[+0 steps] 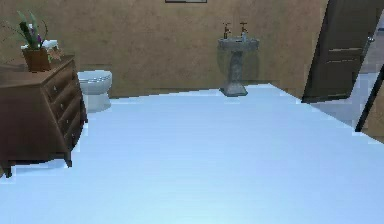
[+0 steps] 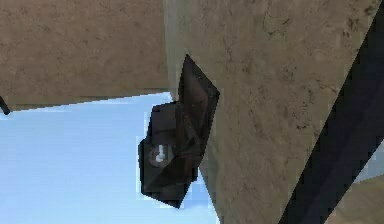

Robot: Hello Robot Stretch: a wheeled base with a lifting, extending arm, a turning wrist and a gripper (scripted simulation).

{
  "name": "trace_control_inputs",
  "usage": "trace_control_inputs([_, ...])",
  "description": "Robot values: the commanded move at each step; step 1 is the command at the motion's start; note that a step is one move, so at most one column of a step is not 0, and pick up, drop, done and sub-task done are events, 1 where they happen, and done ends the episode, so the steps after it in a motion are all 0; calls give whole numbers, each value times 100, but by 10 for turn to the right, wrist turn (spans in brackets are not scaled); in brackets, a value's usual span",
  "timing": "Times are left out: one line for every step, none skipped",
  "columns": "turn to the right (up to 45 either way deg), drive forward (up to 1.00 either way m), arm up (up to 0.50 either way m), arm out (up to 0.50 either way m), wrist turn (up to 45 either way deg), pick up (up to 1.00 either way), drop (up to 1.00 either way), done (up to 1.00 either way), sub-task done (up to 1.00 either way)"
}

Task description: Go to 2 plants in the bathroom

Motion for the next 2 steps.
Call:
trace_control_inputs([-60, 0, 0, 0, 0, 0, 0, 0, 0])
trace_control_inputs([0, 15, 0, 0, 0, 0, 0, 0, 0])
